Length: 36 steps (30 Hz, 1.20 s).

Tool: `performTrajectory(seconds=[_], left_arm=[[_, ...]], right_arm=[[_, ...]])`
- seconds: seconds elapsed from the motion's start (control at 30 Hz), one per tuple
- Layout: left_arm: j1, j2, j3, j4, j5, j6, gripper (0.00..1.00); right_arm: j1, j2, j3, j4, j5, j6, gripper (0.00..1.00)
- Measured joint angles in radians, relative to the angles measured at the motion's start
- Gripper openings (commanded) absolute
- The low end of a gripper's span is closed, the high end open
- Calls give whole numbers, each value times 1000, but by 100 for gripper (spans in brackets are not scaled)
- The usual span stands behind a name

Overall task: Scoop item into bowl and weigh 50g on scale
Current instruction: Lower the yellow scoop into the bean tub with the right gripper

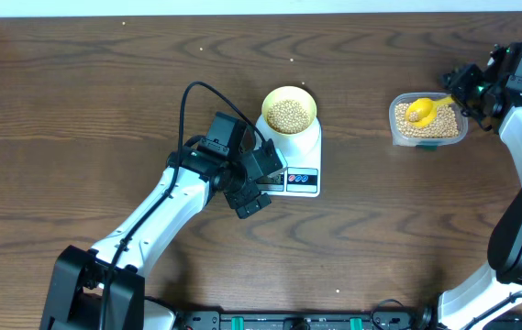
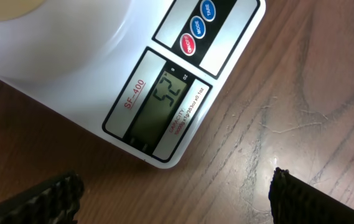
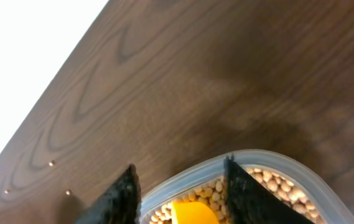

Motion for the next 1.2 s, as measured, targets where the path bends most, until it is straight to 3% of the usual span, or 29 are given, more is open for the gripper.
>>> performTrajectory(seconds=[0.07, 0.1, 0.5, 0.77, 1.2], left_arm=[[0, 0, 0, 0, 0, 0, 98], [0, 0, 0, 0, 0, 0, 98], [0, 0, 0, 0, 0, 0, 98], [0, 0, 0, 0, 0, 0, 97], [0, 0, 0, 0, 0, 0, 98]], right_arm=[[-4, 0, 0, 1, 4, -22, 98], [-8, 0, 0, 2, 5, -39, 99], [-107, 0, 0, 23, 73, -100, 99], [-85, 0, 0, 133, 27, -105, 99], [-58, 0, 0, 137, 23, -106, 99]])
